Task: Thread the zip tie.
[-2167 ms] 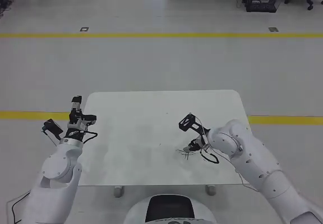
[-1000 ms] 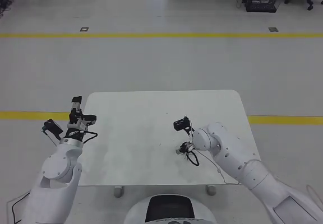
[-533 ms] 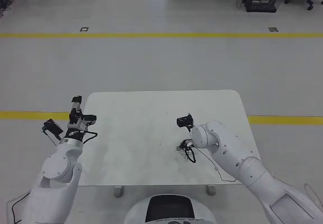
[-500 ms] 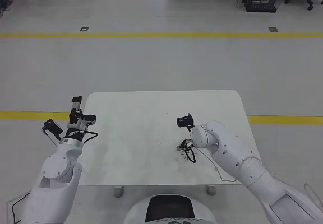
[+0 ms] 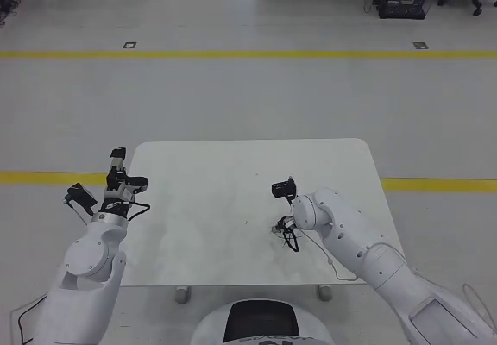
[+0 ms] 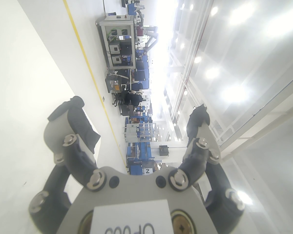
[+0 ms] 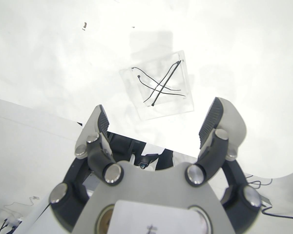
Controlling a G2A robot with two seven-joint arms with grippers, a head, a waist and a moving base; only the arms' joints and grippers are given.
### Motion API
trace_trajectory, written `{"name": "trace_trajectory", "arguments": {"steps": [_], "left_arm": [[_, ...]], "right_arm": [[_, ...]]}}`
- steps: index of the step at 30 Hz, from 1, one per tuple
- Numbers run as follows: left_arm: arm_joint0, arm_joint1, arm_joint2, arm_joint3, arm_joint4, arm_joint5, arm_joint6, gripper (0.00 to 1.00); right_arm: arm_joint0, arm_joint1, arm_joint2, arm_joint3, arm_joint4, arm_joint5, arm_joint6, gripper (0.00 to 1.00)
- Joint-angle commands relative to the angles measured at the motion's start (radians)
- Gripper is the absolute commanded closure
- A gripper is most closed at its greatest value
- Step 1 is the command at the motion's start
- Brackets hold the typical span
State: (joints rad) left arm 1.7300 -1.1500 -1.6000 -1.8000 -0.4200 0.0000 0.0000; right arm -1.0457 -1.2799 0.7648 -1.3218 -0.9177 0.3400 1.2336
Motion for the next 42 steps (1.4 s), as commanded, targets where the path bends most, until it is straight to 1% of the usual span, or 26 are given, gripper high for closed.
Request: {"name": "trace_trajectory", "arguments": {"steps": [1,3,8,19,20,29,30,31,32,33,34,37,42], "left_arm": [[0.0,0.0,0.0,0.0,0.0,0.0,0.0,0.0],[0.0,0.0,0.0,0.0,0.0,0.0,0.0,0.0],[0.0,0.0,0.0,0.0,0.0,0.0,0.0,0.0],[0.0,0.0,0.0,0.0,0.0,0.0,0.0,0.0],[0.0,0.0,0.0,0.0,0.0,0.0,0.0,0.0],[0.0,0.0,0.0,0.0,0.0,0.0,0.0,0.0],[0.0,0.0,0.0,0.0,0.0,0.0,0.0,0.0],[0.0,0.0,0.0,0.0,0.0,0.0,0.0,0.0],[0.0,0.0,0.0,0.0,0.0,0.0,0.0,0.0],[0.0,0.0,0.0,0.0,0.0,0.0,0.0,0.0],[0.0,0.0,0.0,0.0,0.0,0.0,0.0,0.0],[0.0,0.0,0.0,0.0,0.0,0.0,0.0,0.0],[0.0,0.0,0.0,0.0,0.0,0.0,0.0,0.0]], "right_arm": [[-0.005,0.0,0.0,-0.001,-0.001,-0.004,-0.015,0.0],[-0.015,0.0,-0.003,-0.005,-0.019,-0.006,-0.033,0.0],[-0.025,-0.004,-0.006,-0.029,-0.047,0.0,-0.018,0.0],[-0.026,-0.003,-0.007,-0.024,-0.057,0.0,-0.022,0.0],[-0.033,-0.005,-0.007,-0.017,-0.083,0.0,-0.035,0.0],[-0.051,-0.036,0.042,-0.007,-0.137,0.0,0.002,0.0],[-0.054,-0.04,0.047,-0.007,-0.142,0.0,0.003,0.05],[-0.056,-0.043,0.051,-0.007,-0.146,0.0,0.003,0.14],[-0.058,-0.045,0.054,-0.008,-0.15,0.0,0.003,0.33],[-0.061,-0.049,0.057,-0.008,-0.156,0.0,0.004,0.47],[-0.063,-0.051,0.059,-0.009,-0.159,0.0,0.005,0.51],[-0.067,-0.059,0.064,-0.007,-0.17,0.0,0.007,0.56],[-0.069,-0.07,0.067,0.002,-0.181,0.0,0.01,0.58]]}}
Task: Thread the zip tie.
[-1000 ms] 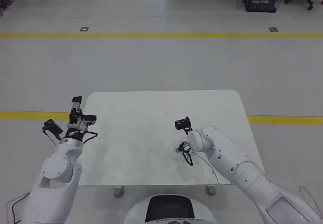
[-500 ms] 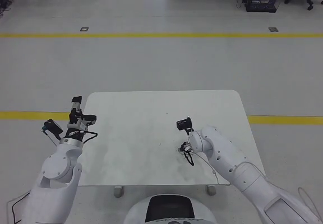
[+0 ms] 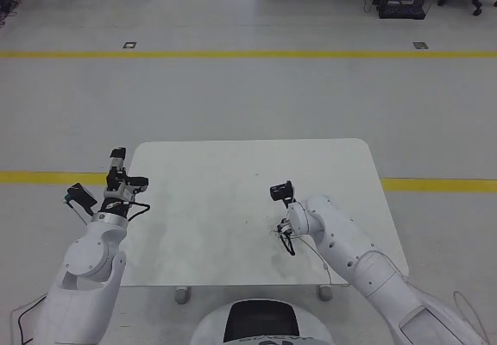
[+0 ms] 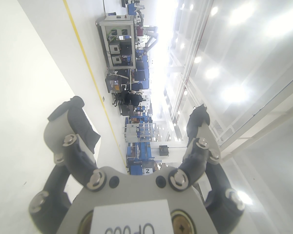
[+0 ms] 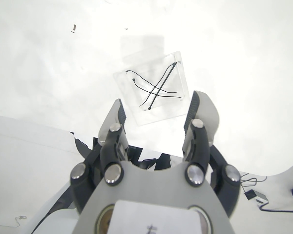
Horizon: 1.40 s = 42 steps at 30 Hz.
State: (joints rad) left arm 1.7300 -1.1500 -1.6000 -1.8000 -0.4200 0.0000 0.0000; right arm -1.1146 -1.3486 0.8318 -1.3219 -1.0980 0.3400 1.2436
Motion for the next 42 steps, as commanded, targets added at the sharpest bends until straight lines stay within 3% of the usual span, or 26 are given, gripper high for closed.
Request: {"name": "trace_trajectory", "arguments": {"steps": [1,30,42], "left_arm": [[0.0,0.0,0.0,0.0,0.0,0.0,0.0,0.0],[0.0,0.0,0.0,0.0,0.0,0.0,0.0,0.0],[0.0,0.0,0.0,0.0,0.0,0.0,0.0,0.0]], "right_arm": [[0.0,-0.004,0.0,0.005,-0.003,0.0,0.0,0.58],[0.065,-0.073,-0.047,0.209,0.033,0.0,-0.064,0.67],[0.099,-0.1,-0.067,0.299,0.058,-0.001,-0.086,0.79]]}}
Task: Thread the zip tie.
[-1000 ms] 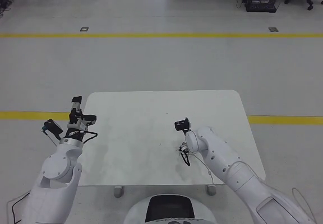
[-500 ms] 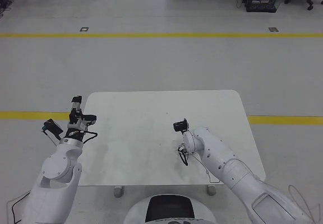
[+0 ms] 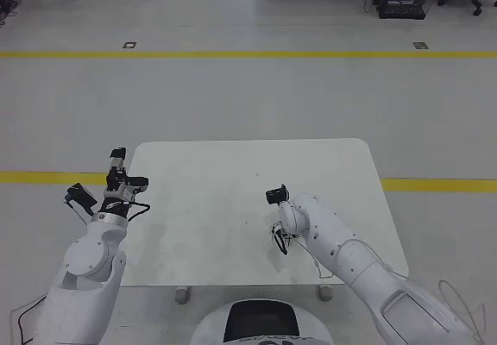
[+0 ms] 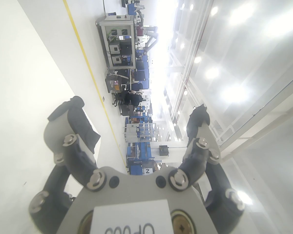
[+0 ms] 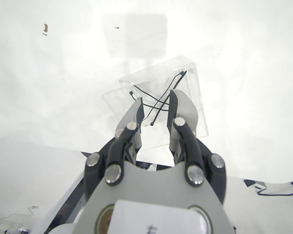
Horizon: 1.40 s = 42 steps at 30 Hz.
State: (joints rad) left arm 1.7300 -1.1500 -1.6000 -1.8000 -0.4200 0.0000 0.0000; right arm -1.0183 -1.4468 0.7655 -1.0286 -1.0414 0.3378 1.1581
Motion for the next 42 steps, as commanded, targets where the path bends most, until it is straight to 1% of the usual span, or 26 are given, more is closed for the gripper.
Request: {"name": "trace_trajectory", "arguments": {"steps": [1,4,17,23,26,28,38,42], "left_arm": [[0.0,0.0,0.0,0.0,0.0,0.0,0.0,0.0],[0.0,0.0,0.0,0.0,0.0,0.0,0.0,0.0],[0.0,0.0,0.0,0.0,0.0,0.0,0.0,0.0],[0.0,0.0,0.0,0.0,0.0,0.0,0.0,0.0],[0.0,0.0,0.0,0.0,0.0,0.0,0.0,0.0],[0.0,0.0,0.0,0.0,0.0,0.0,0.0,0.0],[0.0,0.0,0.0,0.0,0.0,0.0,0.0,0.0],[0.0,0.0,0.0,0.0,0.0,0.0,0.0,0.0]], "right_arm": [[0.004,-0.003,-0.002,0.011,0.002,0.002,-0.001,0.8],[0.01,-0.008,-0.003,0.025,0.005,0.002,-0.001,0.83],[0.031,-0.029,-0.001,0.087,0.005,0.002,-0.002,0.81],[0.038,-0.039,0.001,0.112,0.009,0.002,-0.007,0.82],[0.042,-0.043,0.0,0.124,0.012,0.001,-0.01,0.85],[0.045,-0.046,0.0,0.132,0.016,-0.002,-0.013,0.85],[0.054,-0.056,0.0,0.158,0.022,-0.008,-0.026,0.86],[0.054,-0.058,-0.001,0.157,0.017,-0.005,-0.029,0.84]]}}
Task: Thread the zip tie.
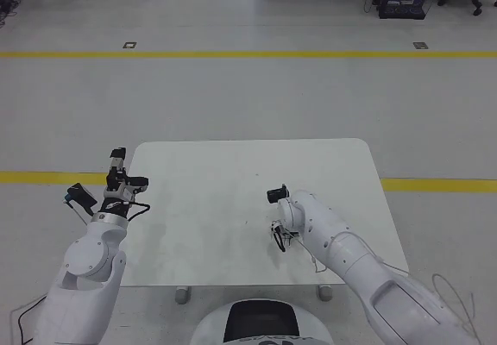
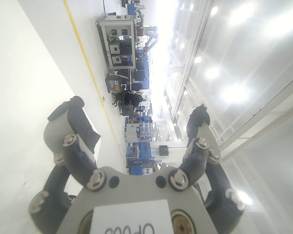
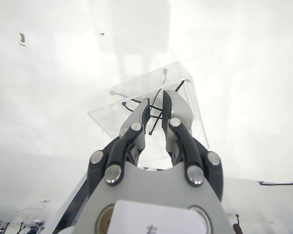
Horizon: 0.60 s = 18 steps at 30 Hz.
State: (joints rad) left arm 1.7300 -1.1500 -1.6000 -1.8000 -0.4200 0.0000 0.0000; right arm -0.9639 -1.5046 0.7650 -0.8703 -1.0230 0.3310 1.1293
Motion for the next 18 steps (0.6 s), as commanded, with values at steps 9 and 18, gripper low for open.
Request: {"name": "trace_trajectory", "arguments": {"steps": [9,18], "left_arm": [[0.0,0.0,0.0,0.0,0.0,0.0,0.0,0.0],[0.0,0.0,0.0,0.0,0.0,0.0,0.0,0.0]], "right_arm": [[-0.014,0.001,0.01,-0.028,-0.014,0.004,-0.009,0.82],[-0.025,0.003,0.022,-0.046,-0.027,0.002,-0.005,0.81]]}}
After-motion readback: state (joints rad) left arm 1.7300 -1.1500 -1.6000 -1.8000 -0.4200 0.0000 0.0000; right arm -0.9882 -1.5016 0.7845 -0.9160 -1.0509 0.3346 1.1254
